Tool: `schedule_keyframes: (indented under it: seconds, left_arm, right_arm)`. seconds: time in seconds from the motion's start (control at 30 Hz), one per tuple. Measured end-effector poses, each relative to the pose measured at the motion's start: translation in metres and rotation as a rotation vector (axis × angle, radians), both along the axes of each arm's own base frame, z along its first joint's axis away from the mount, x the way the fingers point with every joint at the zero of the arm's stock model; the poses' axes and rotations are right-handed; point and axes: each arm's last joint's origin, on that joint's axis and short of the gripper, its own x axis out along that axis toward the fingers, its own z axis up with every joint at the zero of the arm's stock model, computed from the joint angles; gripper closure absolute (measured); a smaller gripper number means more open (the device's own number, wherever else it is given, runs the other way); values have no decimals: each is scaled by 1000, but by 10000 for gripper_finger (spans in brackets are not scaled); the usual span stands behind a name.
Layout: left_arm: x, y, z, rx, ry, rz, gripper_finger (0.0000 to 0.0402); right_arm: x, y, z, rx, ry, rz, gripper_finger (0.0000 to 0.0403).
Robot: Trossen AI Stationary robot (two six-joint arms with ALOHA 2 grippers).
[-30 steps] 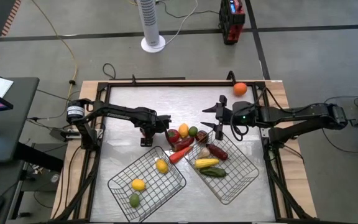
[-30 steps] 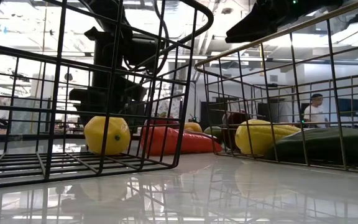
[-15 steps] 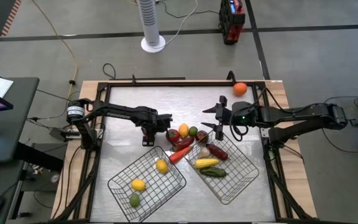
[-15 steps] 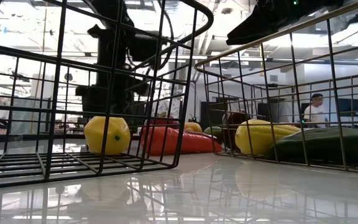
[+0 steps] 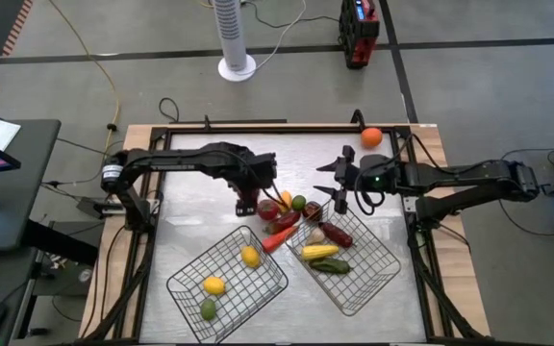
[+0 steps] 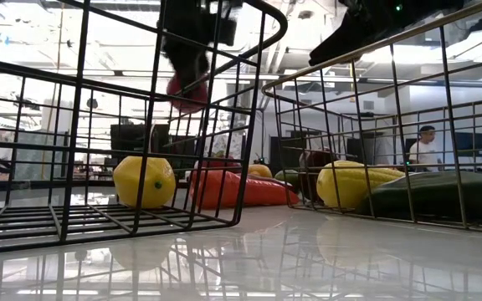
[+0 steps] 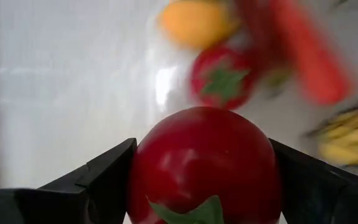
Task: Sort produce into baskets
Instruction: Put the top red tomato into the black wire basket, then put the red tomato into the black wire basket
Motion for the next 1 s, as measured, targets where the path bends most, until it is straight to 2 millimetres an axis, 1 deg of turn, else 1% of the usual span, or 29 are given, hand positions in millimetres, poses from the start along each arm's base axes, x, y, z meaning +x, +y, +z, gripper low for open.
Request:
schedule_keyframes:
  seconds: [0.07,0.13,0.2,0.33,0.43,0.53,0.63,0.73,0.87,1.0]
  left_arm:
    - [4,-14,9,-56,-40,-25,97]
    - [6,-30,13,-117,-68,-69,97]
    - [7,-49,14,-189,-74,-127,97]
    - [8,-94,15,-333,-102,-268,97]
    - [5,-121,16,-337,-106,-292,97]
    - [-1,-142,14,-274,-94,-233,97]
    - [-7,-158,6,-191,-81,-139,95]
    - [-14,-169,-1,-156,-61,-58,82]
    - [-22,-176,-7,-142,-19,20,50]
    - [-26,-179,-7,-131,0,25,26]
  right_arm:
    - [0,-1,0,1,-1,-4,135]
    - [0,-1,0,1,-2,-4,135]
    - [0,-1,0,1,0,-3,135]
    - [0,-1,0,2,3,-3,135]
    - [0,-1,0,7,1,-4,135]
    - [0,0,0,12,-6,4,135]
    - [1,3,1,11,-13,14,135]
    - [1,5,2,11,-24,26,135]
    - [2,6,3,10,-39,30,135]
    - [2,6,3,17,-39,26,135]
